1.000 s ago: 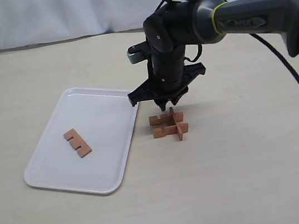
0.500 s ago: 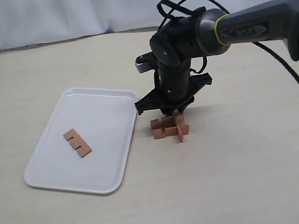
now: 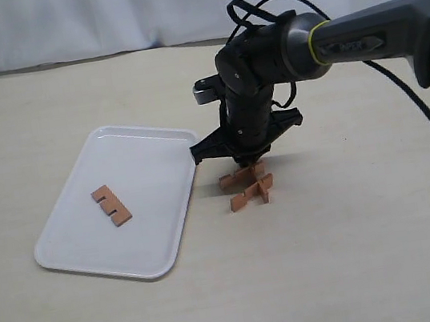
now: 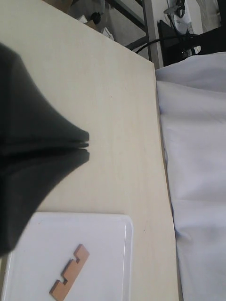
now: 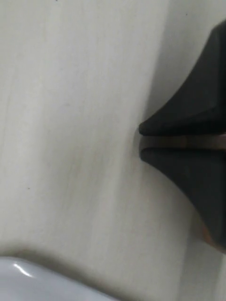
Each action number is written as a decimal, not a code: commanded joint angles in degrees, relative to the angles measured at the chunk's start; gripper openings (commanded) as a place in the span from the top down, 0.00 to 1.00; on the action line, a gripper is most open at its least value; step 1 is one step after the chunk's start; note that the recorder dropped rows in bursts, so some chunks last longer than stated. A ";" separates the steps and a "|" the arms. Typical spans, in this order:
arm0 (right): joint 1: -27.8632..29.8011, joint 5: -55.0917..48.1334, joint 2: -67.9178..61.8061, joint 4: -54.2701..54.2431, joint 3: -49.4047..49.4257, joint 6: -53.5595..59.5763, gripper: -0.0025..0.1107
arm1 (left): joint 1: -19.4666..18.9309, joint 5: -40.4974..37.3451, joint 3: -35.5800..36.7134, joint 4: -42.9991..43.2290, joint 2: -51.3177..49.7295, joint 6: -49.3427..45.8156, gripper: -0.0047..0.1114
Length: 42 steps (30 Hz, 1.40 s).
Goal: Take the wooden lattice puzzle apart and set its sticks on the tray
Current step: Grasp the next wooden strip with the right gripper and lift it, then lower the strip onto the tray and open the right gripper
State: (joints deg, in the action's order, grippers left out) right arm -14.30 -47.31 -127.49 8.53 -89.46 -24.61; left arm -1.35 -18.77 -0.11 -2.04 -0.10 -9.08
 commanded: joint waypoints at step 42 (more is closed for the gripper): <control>0.19 11.62 -0.32 -73.89 0.32 61.08 0.94 | 0.12 1.04 0.11 -0.03 0.10 -0.06 0.96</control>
State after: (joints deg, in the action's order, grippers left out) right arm -14.30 -36.17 -126.82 -55.26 -89.33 25.40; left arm -1.35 -18.77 -0.11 -2.04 -0.10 -9.08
